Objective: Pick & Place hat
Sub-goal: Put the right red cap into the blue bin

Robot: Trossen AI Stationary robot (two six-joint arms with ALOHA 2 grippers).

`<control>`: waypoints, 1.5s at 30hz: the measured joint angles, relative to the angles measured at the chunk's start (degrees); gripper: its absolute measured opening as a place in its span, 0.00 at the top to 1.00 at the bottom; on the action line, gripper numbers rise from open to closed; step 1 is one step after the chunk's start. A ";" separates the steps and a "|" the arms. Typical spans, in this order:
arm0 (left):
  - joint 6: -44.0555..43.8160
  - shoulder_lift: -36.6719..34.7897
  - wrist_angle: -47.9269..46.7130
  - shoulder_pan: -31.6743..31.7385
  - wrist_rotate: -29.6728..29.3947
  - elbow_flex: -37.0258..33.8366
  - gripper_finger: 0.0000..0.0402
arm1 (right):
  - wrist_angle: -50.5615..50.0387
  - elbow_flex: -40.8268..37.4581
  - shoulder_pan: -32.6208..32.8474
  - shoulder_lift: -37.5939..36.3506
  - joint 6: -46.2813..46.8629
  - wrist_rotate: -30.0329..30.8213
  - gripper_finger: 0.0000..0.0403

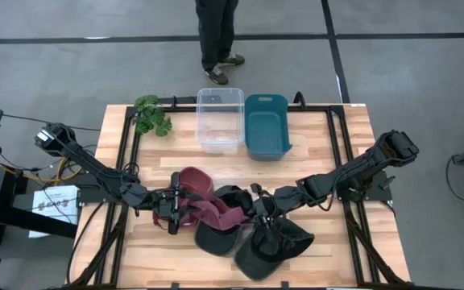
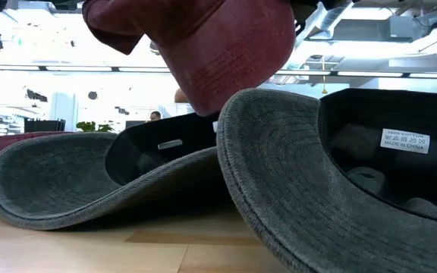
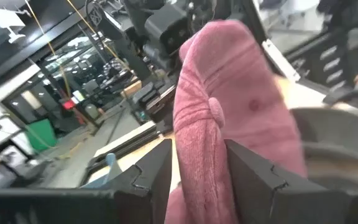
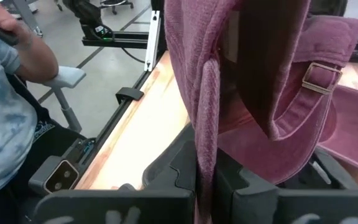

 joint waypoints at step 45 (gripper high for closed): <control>-32.60 -6.33 -6.95 10.08 37.53 0.04 0.98 | 9.93 4.41 -5.43 0.09 -13.15 2.39 0.59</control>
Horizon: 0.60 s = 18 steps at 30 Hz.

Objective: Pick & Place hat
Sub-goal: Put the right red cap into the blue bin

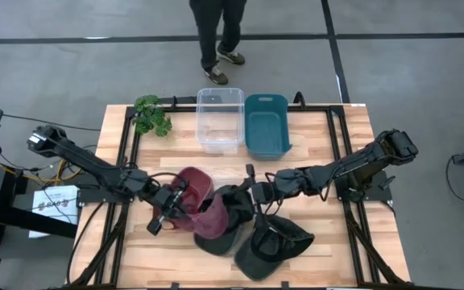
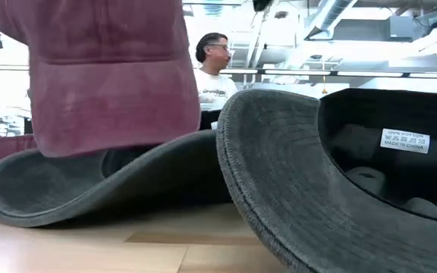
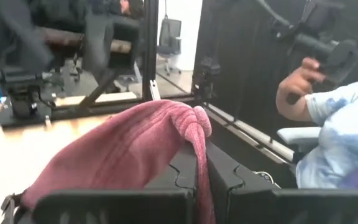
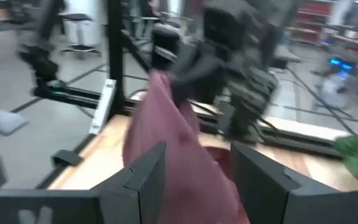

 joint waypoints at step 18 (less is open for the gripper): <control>-1.26 1.42 0.99 3.21 5.30 0.00 0.98 | -12.38 10.34 -5.50 1.43 -4.47 -11.85 0.58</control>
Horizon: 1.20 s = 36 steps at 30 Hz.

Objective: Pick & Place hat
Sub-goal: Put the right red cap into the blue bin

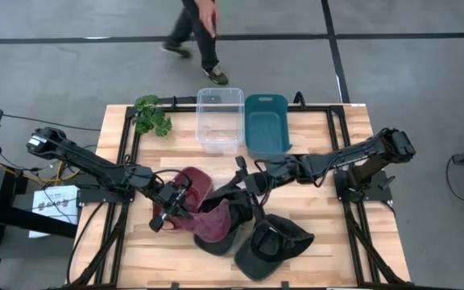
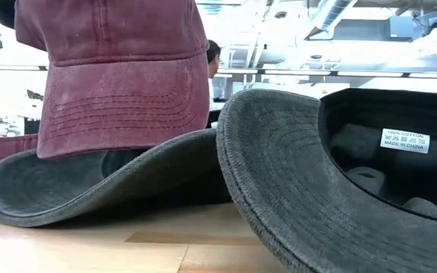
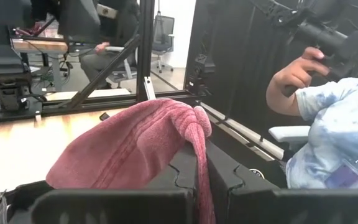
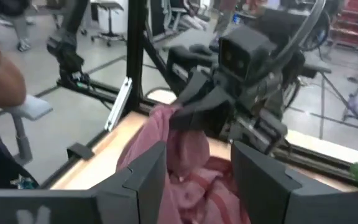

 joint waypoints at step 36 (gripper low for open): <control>0.42 0.00 -0.11 -0.02 -0.09 0.00 0.98 | -7.72 13.86 1.38 14.34 -0.98 -14.50 0.64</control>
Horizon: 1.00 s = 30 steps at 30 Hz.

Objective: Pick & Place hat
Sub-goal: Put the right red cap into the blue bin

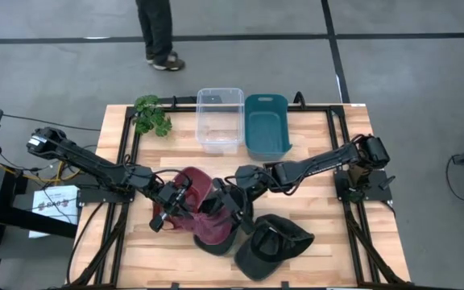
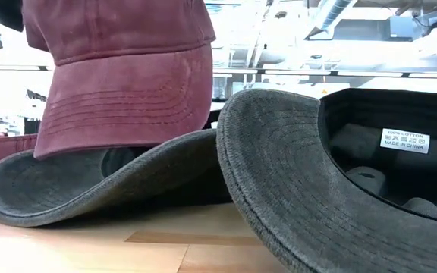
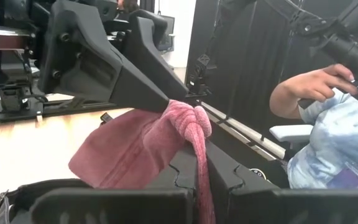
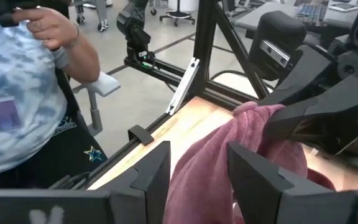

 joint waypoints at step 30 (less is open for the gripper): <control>4.99 0.02 0.49 0.00 -2.16 0.00 0.83 | -4.90 -0.07 0.57 0.00 2.56 9.00 1.00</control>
